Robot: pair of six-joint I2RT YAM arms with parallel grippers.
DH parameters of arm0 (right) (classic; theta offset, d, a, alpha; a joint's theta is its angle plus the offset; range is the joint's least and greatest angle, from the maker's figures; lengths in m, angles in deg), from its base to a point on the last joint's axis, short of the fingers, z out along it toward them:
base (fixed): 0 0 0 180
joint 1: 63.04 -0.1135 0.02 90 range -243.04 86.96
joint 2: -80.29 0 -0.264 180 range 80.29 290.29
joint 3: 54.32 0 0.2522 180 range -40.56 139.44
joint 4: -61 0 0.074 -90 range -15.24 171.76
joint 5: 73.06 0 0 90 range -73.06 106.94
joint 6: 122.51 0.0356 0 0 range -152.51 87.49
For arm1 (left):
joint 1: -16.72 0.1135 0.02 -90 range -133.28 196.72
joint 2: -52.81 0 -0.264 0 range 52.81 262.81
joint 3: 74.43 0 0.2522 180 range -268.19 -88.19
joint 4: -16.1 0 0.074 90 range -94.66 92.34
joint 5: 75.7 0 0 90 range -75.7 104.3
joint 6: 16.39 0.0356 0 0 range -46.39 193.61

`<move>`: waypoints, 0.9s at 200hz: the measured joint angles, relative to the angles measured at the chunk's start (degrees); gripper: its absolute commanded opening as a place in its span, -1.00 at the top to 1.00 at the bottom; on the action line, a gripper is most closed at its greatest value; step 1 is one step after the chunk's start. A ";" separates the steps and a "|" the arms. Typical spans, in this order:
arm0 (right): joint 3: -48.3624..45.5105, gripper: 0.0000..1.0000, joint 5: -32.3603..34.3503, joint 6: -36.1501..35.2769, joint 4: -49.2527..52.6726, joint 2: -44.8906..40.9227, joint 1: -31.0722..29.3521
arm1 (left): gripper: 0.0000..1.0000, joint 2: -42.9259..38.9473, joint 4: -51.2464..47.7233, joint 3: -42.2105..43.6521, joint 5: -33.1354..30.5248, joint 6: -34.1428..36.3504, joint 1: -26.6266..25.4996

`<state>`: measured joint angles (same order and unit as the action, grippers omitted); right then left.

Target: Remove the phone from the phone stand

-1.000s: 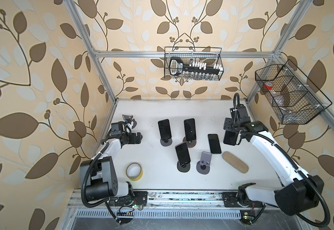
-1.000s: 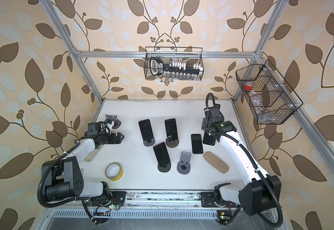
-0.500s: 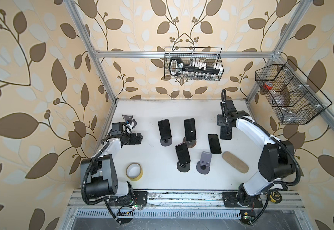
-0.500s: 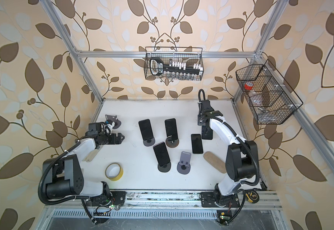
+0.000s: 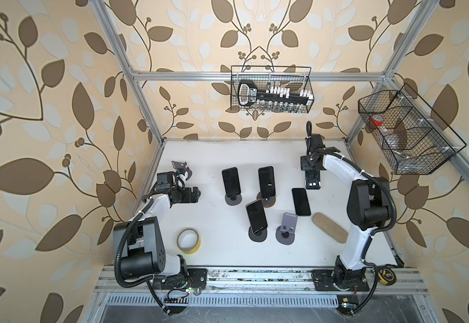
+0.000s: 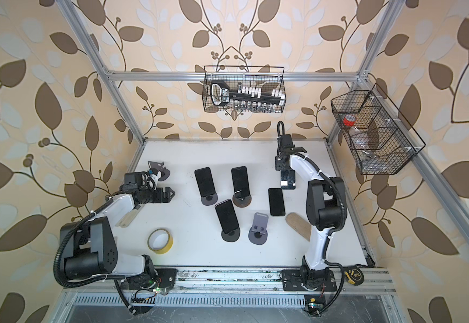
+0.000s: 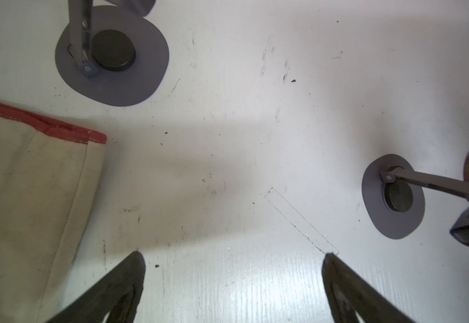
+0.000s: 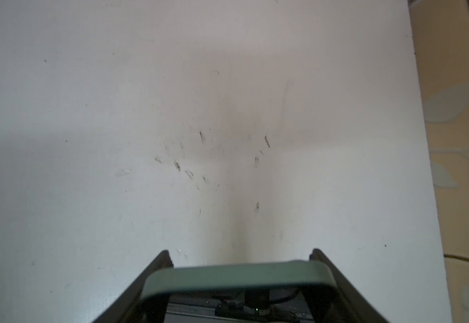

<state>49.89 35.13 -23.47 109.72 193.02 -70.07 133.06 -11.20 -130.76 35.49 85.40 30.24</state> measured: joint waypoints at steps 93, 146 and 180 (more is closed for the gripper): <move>13.51 -0.26 -7.34 -1.16 1.68 10.78 0.72 | -0.98 0.85 -0.55 -0.92 0.90 -0.02 0.04; 14.08 -0.26 -10.27 -0.57 1.77 13.57 -0.11 | -0.98 0.94 -0.98 -0.96 1.66 0.02 0.07; 14.21 -0.26 -10.32 -0.87 2.12 15.21 -1.03 | -0.98 0.94 -1.31 -0.96 2.58 0.04 0.07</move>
<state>64.10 24.82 -24.35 111.84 208.23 -71.09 134.00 -12.51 -131.72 38.07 85.44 30.31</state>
